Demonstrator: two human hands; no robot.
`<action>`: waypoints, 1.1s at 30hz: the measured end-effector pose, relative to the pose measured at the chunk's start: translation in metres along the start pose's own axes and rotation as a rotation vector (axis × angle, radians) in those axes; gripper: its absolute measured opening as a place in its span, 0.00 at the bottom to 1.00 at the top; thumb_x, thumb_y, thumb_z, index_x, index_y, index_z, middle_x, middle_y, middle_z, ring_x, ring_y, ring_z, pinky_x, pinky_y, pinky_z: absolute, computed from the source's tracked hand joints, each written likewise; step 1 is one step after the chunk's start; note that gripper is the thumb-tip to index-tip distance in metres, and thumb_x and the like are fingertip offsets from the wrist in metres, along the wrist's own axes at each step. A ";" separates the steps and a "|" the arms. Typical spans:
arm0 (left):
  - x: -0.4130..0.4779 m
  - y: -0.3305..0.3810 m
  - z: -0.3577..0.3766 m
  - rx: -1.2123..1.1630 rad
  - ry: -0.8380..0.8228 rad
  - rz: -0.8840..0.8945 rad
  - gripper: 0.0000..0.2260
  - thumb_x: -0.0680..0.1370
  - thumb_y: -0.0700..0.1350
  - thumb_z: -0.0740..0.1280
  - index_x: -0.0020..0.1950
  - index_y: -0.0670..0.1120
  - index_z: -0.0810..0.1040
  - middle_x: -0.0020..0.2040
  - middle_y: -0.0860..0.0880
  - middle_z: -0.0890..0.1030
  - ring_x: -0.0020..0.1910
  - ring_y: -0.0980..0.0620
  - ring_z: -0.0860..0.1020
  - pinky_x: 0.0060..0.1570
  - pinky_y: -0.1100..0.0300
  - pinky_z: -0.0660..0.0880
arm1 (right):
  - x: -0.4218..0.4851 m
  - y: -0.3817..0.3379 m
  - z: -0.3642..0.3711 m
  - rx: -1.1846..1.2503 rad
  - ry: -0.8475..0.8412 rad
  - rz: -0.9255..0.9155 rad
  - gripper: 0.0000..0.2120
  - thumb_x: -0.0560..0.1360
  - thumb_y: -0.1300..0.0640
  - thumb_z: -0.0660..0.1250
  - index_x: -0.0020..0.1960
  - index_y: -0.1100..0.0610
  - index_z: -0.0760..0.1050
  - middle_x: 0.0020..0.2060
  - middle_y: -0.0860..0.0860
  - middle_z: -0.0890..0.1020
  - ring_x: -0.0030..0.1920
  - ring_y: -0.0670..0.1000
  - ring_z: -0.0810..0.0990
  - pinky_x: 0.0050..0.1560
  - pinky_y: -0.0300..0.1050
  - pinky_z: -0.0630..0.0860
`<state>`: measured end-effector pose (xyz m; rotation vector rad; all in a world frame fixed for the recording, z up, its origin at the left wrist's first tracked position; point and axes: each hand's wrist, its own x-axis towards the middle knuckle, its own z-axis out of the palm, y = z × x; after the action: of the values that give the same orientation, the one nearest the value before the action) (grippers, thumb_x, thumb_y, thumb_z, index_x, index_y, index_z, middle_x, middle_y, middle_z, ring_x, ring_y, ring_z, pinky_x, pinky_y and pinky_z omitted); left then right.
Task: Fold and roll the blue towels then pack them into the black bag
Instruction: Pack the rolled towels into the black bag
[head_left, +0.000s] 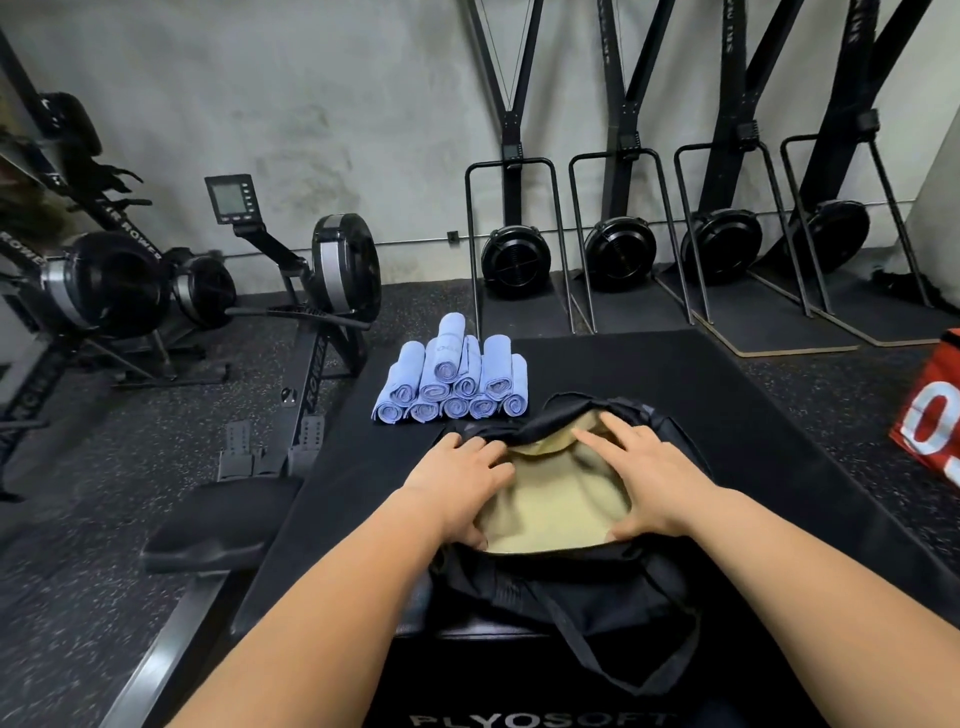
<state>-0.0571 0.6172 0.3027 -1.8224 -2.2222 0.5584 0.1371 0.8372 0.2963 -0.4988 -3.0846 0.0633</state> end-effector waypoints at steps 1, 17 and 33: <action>0.002 -0.002 0.000 0.013 -0.002 0.017 0.46 0.63 0.71 0.77 0.75 0.54 0.67 0.81 0.48 0.62 0.76 0.44 0.65 0.71 0.45 0.65 | 0.001 0.004 0.000 -0.031 0.005 -0.030 0.68 0.59 0.31 0.80 0.84 0.37 0.39 0.84 0.49 0.41 0.82 0.57 0.52 0.77 0.56 0.64; 0.022 -0.025 0.045 -0.442 -0.246 -0.134 0.60 0.64 0.65 0.81 0.86 0.60 0.46 0.86 0.48 0.39 0.85 0.50 0.38 0.83 0.46 0.42 | 0.014 0.023 0.050 0.089 -0.096 -0.090 0.65 0.60 0.18 0.68 0.84 0.38 0.37 0.85 0.49 0.47 0.84 0.53 0.45 0.83 0.50 0.44; -0.029 -0.038 0.096 -0.686 -0.190 -0.187 0.54 0.62 0.63 0.73 0.85 0.60 0.54 0.86 0.47 0.49 0.84 0.47 0.48 0.82 0.54 0.50 | 0.018 -0.009 0.088 0.066 0.195 -0.209 0.48 0.72 0.18 0.59 0.82 0.45 0.63 0.82 0.45 0.60 0.82 0.53 0.57 0.82 0.53 0.54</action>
<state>-0.1235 0.5679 0.2337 -1.8489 -2.9279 -0.1002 0.1152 0.8310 0.2088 -0.1661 -2.9121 0.1064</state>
